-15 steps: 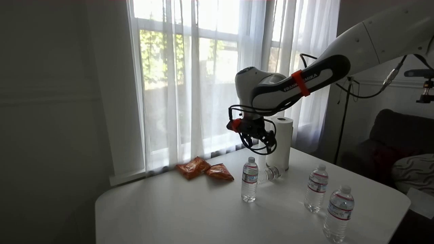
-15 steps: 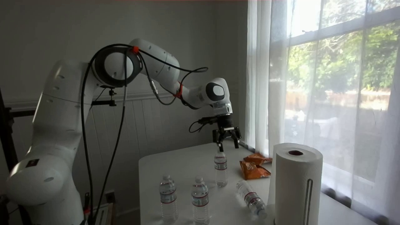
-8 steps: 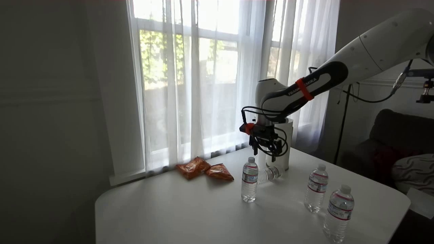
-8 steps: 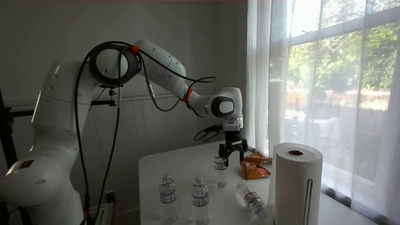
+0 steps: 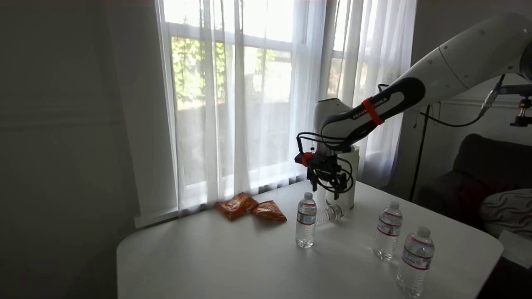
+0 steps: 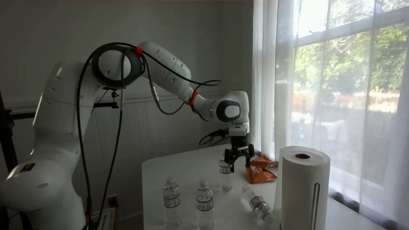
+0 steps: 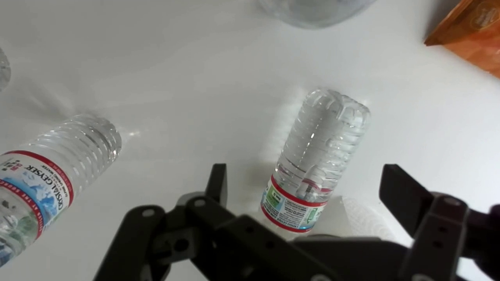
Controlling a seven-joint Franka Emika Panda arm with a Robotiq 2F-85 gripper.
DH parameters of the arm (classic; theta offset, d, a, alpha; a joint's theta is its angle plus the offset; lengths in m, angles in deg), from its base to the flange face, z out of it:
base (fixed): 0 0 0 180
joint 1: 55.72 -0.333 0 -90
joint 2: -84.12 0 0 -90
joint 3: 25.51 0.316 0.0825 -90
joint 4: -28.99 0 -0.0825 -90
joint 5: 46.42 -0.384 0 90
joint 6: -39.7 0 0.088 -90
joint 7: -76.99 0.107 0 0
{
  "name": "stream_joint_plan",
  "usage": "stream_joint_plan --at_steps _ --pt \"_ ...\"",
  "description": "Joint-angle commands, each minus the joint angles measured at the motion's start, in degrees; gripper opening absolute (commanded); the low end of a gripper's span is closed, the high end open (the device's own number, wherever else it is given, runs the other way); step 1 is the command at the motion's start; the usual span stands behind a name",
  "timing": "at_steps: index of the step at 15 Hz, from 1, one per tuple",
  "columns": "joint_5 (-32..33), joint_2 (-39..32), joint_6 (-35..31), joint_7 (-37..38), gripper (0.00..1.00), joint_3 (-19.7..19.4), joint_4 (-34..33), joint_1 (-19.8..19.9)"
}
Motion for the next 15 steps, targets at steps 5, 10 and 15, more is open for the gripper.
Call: stream_joint_plan --at_steps 5,10,15 --pt "-4.94 -1.25 -5.36 -1.06 1.00 -4.42 0.38 2.63" --pt "-10.02 -3.51 -8.49 -3.41 1.00 -4.80 0.47 4.99" --pt "-15.99 -6.91 -11.49 -7.74 1.00 -4.48 -0.54 6.55"
